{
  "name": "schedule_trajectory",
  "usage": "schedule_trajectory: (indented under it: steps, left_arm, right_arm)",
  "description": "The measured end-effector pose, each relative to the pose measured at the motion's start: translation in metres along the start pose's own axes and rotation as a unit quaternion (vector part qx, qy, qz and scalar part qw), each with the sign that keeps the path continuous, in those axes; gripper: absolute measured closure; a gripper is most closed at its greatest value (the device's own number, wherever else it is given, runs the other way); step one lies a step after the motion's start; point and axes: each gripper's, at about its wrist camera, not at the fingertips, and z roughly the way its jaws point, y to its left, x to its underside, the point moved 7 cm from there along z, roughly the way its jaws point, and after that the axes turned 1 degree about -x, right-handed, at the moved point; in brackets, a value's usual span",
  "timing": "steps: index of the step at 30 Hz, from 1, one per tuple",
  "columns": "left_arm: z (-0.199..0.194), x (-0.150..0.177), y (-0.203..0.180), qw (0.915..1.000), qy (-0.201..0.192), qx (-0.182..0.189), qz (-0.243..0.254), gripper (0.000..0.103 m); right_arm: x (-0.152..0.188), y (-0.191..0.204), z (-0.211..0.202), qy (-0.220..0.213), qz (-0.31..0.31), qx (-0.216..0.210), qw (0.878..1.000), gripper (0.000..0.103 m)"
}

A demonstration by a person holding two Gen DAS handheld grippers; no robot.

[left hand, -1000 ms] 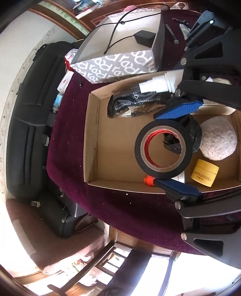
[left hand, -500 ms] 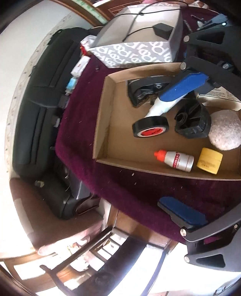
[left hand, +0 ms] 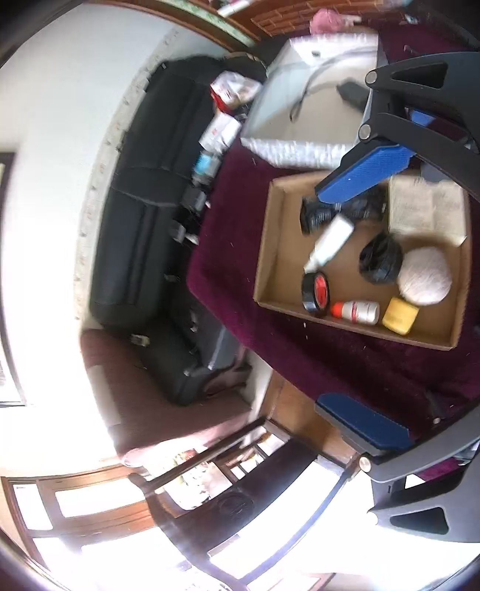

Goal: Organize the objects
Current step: 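Withdraw both open tools from the tray back over the table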

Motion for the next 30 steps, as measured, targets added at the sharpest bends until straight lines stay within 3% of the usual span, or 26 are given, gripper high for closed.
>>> schedule_trajectory:
  steps: [5, 16, 20, 30]
  left_arm:
    - [-0.061, 0.012, -0.027, 0.9987, -0.039, 0.030, 0.009, 0.000]
    - [-0.171, 0.073, -0.118, 0.9924, -0.081, 0.074, 0.057, 0.000]
    - [-0.197, 0.097, -0.146, 0.9877, -0.109, 0.071, 0.087, 0.000]
    - [-0.215, 0.138, -0.183, 0.9870, -0.115, 0.026, 0.109, 0.000]
  right_arm:
    - [0.012, -0.021, -0.039, -0.021, 0.026, -0.007, 0.999, 0.017]
    - [0.053, -0.088, -0.130, -0.071, 0.076, -0.015, 0.994, 0.017]
    - [0.059, -0.109, -0.172, -0.107, 0.062, 0.004, 0.992, 0.017]
    - [0.091, -0.176, -0.245, -0.136, 0.064, 0.036, 0.988, 0.017]
